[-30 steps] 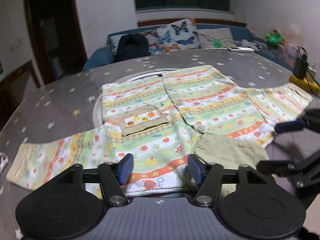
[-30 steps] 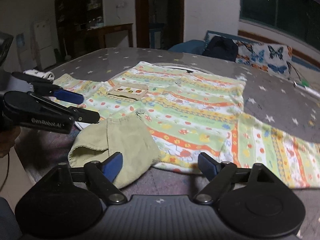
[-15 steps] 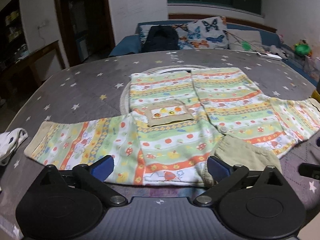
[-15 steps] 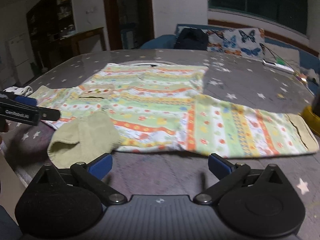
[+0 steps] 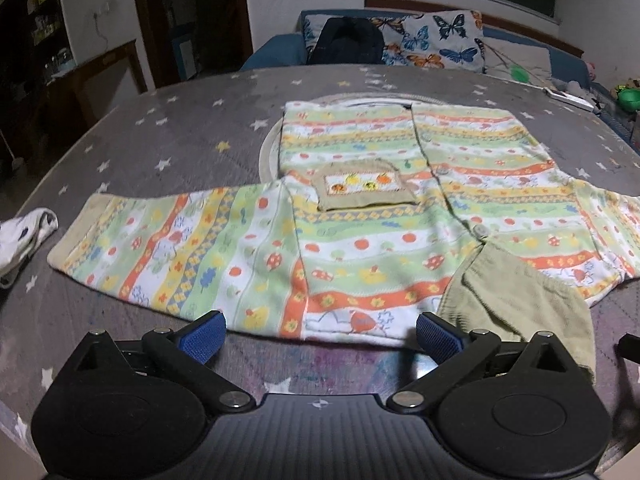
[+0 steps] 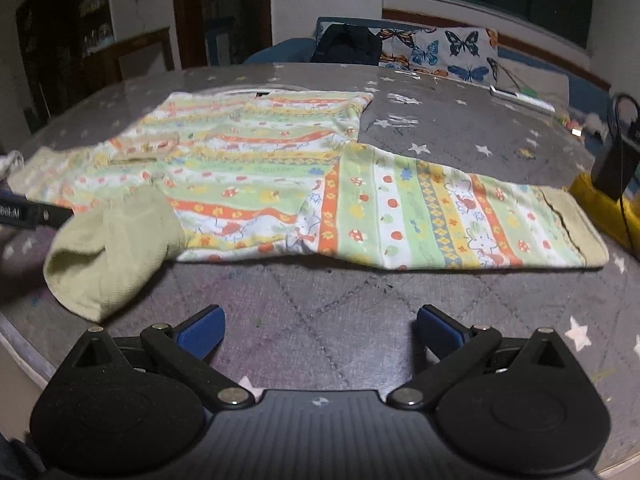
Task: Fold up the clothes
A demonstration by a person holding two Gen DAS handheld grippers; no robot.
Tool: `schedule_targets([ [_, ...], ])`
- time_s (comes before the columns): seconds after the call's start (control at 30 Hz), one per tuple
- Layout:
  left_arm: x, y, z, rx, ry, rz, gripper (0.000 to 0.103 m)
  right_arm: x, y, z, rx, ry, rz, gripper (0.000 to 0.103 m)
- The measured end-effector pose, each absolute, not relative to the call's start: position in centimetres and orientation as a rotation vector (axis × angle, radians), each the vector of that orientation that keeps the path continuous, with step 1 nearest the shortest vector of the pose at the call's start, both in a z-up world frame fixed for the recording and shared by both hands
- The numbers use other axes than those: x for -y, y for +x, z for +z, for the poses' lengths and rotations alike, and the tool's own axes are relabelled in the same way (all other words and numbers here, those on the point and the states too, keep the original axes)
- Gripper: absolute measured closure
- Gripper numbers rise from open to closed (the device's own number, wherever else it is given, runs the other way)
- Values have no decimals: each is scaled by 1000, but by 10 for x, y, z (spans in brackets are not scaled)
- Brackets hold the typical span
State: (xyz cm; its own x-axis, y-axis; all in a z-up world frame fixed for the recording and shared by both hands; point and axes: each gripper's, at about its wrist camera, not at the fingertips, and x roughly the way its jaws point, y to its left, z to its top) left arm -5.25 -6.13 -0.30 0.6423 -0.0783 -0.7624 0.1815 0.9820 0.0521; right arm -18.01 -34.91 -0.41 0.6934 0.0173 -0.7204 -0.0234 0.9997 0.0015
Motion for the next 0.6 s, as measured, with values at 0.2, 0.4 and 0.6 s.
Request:
schedule_targets([
  [0.2,58,-51,-8,-885,98,-147,0,351,-178,-4,-820,2,27,0],
  [0.4,54,-48,-10,-898,63,-147,0,351,-175,-3,-836,1,29,0],
  [0.6,54,-46,-10,-898,57,-139,0,351,-176,-3,-833,2,28,0],
])
